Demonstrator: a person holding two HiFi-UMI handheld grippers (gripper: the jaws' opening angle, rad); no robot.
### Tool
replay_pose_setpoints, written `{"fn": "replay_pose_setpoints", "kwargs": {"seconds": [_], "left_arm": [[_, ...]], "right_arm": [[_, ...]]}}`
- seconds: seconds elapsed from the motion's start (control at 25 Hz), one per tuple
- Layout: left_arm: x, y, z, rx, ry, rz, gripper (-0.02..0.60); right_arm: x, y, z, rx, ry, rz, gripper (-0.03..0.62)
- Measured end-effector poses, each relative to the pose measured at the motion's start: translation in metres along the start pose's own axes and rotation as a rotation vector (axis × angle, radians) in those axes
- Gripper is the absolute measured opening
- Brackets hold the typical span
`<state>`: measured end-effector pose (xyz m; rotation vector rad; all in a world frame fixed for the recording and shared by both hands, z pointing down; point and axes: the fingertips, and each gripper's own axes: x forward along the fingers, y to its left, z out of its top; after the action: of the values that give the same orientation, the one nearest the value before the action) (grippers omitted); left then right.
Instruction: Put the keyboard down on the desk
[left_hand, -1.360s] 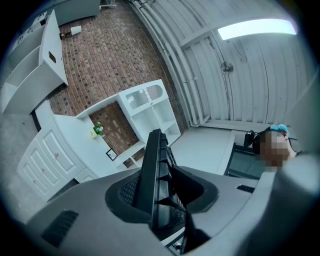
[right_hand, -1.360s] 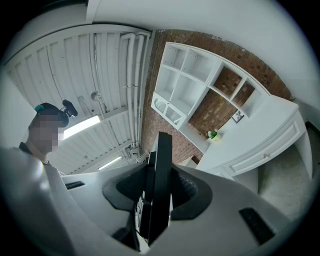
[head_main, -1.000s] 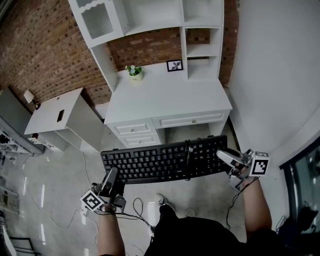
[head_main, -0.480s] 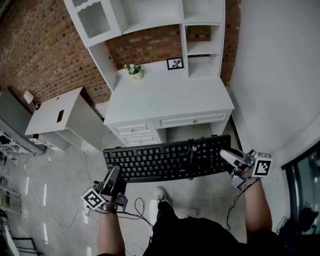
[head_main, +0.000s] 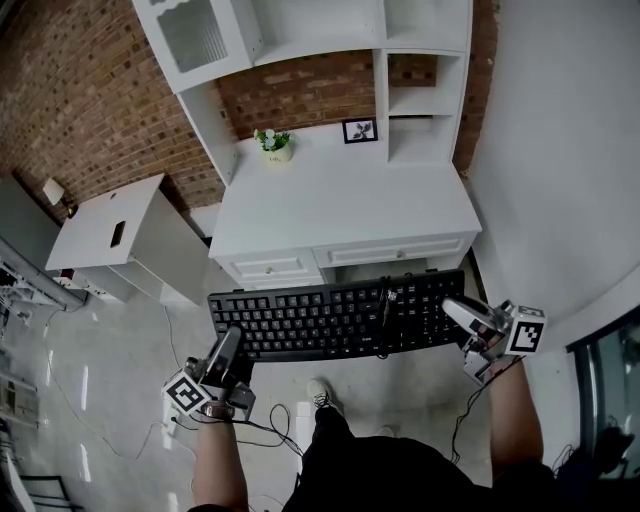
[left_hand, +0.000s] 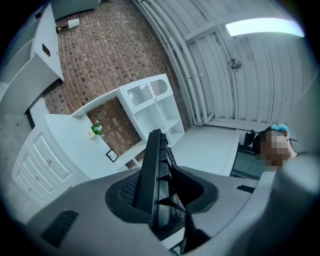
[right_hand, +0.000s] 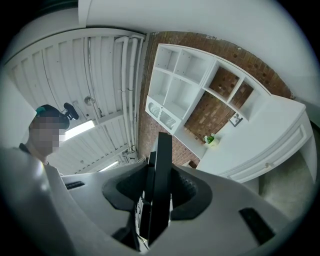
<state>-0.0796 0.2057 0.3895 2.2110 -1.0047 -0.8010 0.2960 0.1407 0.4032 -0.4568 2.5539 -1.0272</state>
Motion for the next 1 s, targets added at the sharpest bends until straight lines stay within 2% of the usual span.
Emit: {"fn": "replay_pose_setpoints", "kwargs": {"seconds": [0.16,0.36,0.44,1.0], "left_arm": [[0.002,0.011,0.006,-0.009,0.004,-0.008,0.160],[0.057,0.101,0.076,-0.027,0.005,0.012,0.160],[0.069,0.125,0.095,-0.031,0.009,0.016,0.160],[0.092,0.217,0.178,-0.087,0.046,-0.027,0.160]], "right_arm": [[0.008,-0.002,0.000,-0.005,-0.005,-0.012,0.138],[0.110,-0.070,0.042,0.017,0.011,-0.022,0.138],[0.136,-0.083,0.051,0.018,0.009,-0.034,0.138],[0.242,-0.109,0.055,0.008,-0.016,-0.102,0.138]]}}
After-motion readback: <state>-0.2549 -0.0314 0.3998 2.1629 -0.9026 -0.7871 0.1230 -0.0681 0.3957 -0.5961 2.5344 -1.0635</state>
